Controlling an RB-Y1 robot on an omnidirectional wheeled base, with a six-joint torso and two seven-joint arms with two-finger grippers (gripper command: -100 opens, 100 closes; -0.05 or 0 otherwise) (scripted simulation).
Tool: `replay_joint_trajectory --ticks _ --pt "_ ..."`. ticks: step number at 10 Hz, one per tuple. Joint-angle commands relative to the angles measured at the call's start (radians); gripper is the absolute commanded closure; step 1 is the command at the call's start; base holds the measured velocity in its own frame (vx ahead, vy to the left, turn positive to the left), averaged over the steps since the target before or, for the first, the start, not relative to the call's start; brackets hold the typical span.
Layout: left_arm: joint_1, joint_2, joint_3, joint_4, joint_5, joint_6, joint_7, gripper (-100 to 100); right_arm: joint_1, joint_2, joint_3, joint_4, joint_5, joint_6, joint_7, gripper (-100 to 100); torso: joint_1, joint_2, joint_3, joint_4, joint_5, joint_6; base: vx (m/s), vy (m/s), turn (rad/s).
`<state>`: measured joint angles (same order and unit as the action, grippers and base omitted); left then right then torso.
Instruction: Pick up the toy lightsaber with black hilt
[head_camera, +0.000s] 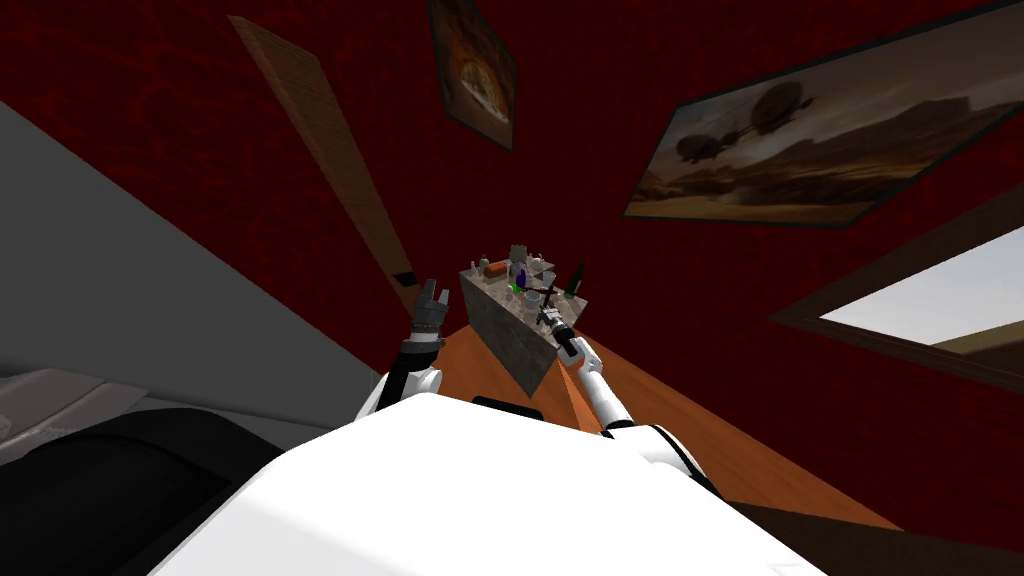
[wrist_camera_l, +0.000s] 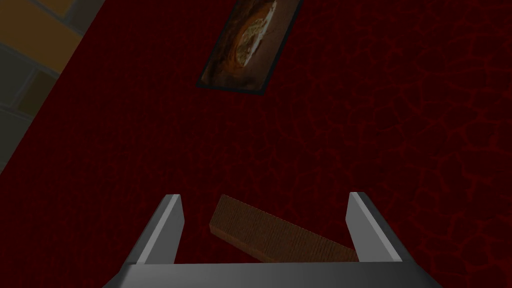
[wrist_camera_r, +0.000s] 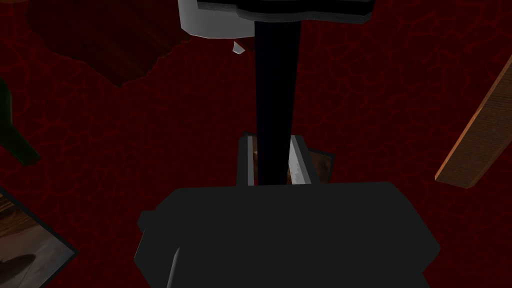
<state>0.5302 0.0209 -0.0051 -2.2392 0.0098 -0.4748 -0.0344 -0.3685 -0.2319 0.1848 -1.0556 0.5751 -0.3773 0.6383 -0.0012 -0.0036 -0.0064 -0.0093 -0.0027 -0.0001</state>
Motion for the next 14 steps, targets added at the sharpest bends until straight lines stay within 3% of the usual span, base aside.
replay_joint_trajectory --ticks 1,2,4,5,8,9,12,13,14 --pt "0.000 0.000 0.000 0.000 0.000 0.000 0.000 0 0.050 -0.014 -0.044 -0.050 -0.004 -0.006 0.001 100 0.000 0.000 0.000 0.000 0.000 0.000 0.041 0.025 0.295" --pt "0.000 0.000 0.000 0.000 0.000 0.000 0.000 0 0.085 -0.014 -0.044 -0.087 -0.004 -0.006 0.001 100 0.000 -0.002 -0.001 0.000 0.000 -0.001 0.053 0.021 0.167" --pt "0.000 0.000 0.000 0.000 0.000 0.000 0.000 0 0.129 -0.014 -0.044 -0.092 -0.004 -0.006 0.001 100 -0.001 -0.001 -0.001 -0.001 -0.001 0.001 0.025 0.008 -0.012" --pt "0.000 0.000 0.000 0.000 0.000 0.000 0.000 0 0.160 -0.034 -0.081 -0.150 -0.007 -0.003 -0.006 100 -0.002 0.001 -0.003 -0.006 -0.002 0.002 0.035 0.031 0.327" --pt "0.000 0.000 0.000 0.000 0.000 0.000 0.000 0 0.243 -0.034 -0.081 -0.196 -0.007 -0.003 -0.006 100 -0.003 0.000 -0.005 -0.009 -0.002 0.002 0.030 0.012 0.035" --pt "0.000 0.000 0.000 0.000 0.000 0.000 0.000 0 0.267 -0.053 -0.118 -0.242 -0.011 0.000 -0.013 100 -0.005 0.000 -0.006 -0.012 -0.004 0.003 0.049 0.027 0.292" --pt "0.000 0.000 0.000 0.000 0.000 0.000 0.000 0 0.354 -0.053 -0.118 -0.299 -0.011 0.000 -0.013 100 -0.006 -0.003 -0.008 -0.014 -0.004 0.004 0.029 0.007 0.044" --pt "0.000 0.000 0.000 0.000 0.000 0.000 0.000 0 0.383 -0.072 -0.155 -0.344 -0.014 0.002 -0.020 100 -0.007 -0.001 -0.009 -0.016 -0.005 0.005 0.039 0.031 0.297" --pt "0.000 0.000 0.000 0.000 0.000 0.000 0.000 0 0.411 -0.072 -0.155 -0.370 -0.014 0.002 -0.020 100 -0.006 -0.003 -0.010 -0.017 -0.005 0.003 0.053 0.019 0.162"
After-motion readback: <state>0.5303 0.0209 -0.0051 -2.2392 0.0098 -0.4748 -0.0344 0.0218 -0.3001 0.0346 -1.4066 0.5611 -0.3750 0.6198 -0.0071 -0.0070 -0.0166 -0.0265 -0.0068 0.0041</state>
